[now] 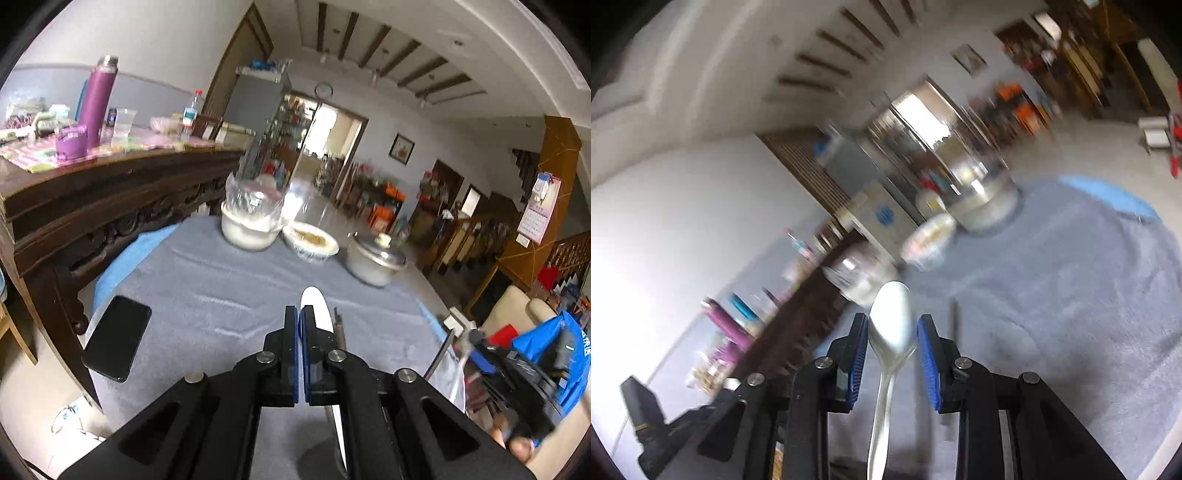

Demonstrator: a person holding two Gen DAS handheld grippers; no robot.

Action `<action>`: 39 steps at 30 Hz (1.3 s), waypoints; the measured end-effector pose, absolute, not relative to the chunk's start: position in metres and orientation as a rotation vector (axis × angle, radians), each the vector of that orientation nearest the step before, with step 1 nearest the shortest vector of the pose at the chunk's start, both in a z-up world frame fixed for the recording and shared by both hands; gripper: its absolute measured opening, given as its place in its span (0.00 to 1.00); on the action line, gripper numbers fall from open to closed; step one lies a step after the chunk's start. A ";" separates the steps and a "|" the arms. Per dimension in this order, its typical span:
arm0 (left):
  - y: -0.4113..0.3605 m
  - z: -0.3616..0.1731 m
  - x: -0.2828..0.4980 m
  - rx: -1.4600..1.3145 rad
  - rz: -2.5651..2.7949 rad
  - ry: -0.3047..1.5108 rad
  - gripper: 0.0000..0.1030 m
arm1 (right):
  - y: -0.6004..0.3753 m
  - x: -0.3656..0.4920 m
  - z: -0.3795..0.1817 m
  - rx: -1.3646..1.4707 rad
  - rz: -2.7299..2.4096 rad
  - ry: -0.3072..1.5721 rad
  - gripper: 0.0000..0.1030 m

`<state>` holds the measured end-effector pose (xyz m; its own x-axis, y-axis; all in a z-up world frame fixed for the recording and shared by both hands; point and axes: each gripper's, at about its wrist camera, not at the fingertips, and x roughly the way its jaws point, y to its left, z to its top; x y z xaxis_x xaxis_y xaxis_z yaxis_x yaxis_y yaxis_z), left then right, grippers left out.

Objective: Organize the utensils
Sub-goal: 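Carry the white spoon to the dark cup and drop it in with the right tool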

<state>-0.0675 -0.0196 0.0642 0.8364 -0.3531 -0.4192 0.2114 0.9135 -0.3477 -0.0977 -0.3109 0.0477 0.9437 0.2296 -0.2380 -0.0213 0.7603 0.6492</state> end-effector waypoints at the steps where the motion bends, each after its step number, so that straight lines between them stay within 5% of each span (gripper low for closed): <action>1: -0.023 0.065 -0.071 -0.288 -0.299 0.481 0.02 | -0.301 -0.108 0.054 0.687 0.163 0.265 0.29; 11: -0.061 0.039 -0.082 -0.214 -0.273 0.415 0.02 | -0.218 -0.116 0.048 0.480 0.129 0.164 0.29; 35: -0.067 0.016 -0.117 -0.039 -0.294 0.421 0.02 | -0.195 -0.149 0.030 0.277 0.167 0.254 0.31; 38: -0.061 0.020 -0.124 -0.039 -0.292 0.421 0.02 | -0.198 -0.152 0.035 0.290 0.165 0.265 0.35; 39: -0.057 0.023 -0.127 -0.047 -0.291 0.419 0.02 | -0.201 -0.154 0.038 0.306 0.167 0.260 0.44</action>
